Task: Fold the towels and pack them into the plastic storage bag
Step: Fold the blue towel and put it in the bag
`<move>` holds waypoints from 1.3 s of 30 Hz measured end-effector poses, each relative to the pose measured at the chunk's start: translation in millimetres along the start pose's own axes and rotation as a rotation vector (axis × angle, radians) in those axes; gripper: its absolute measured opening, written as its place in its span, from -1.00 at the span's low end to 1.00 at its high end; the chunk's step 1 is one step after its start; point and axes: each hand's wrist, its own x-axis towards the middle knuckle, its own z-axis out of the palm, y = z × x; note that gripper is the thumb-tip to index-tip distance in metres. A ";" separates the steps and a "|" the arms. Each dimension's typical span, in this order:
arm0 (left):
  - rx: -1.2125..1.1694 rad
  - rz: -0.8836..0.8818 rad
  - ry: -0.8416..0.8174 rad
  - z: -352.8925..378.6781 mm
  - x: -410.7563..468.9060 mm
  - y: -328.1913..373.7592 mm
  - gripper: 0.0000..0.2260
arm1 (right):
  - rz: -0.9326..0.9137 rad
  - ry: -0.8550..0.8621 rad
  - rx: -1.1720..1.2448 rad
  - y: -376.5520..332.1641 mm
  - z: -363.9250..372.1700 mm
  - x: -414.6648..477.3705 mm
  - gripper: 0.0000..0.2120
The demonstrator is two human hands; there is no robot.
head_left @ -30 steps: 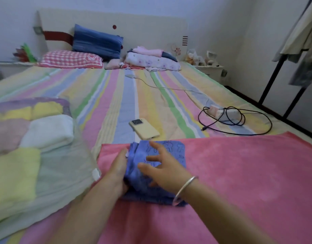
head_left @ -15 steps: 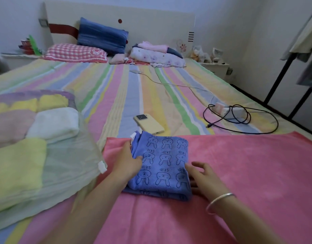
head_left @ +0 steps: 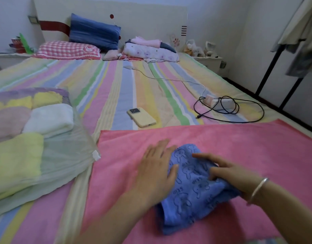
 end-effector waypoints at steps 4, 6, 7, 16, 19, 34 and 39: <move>0.143 0.037 -0.268 37.8 -10.4 11.8 -0.12 | 0.054 -0.032 -0.213 8.5 -16.2 -15.9 -0.51; 0.168 0.020 -0.269 41.6 -13.0 10.5 -0.08 | 0.009 0.051 -0.392 2.0 -9.3 -16.2 -0.54; 0.152 0.018 -0.250 40.5 -14.0 9.9 -0.10 | -0.021 0.113 -0.511 -1.9 -2.8 -15.5 -0.56; -0.565 -0.335 0.480 -11.8 -46.4 -10.0 -0.59 | 0.001 0.418 -1.313 -11.1 156.6 -7.7 -0.51; -0.613 -0.284 0.511 -22.6 -65.1 -9.6 -0.66 | 0.068 0.409 -1.174 1.2 167.9 -4.2 -0.64; -0.253 -0.283 0.566 -87.7 -171.0 -92.4 -0.72 | -0.116 0.522 -1.046 -36.9 136.4 -27.4 -0.79; 0.195 -0.319 0.577 -136.5 -213.6 -146.9 -0.80 | -0.274 0.192 0.001 -88.9 198.4 -54.8 -0.85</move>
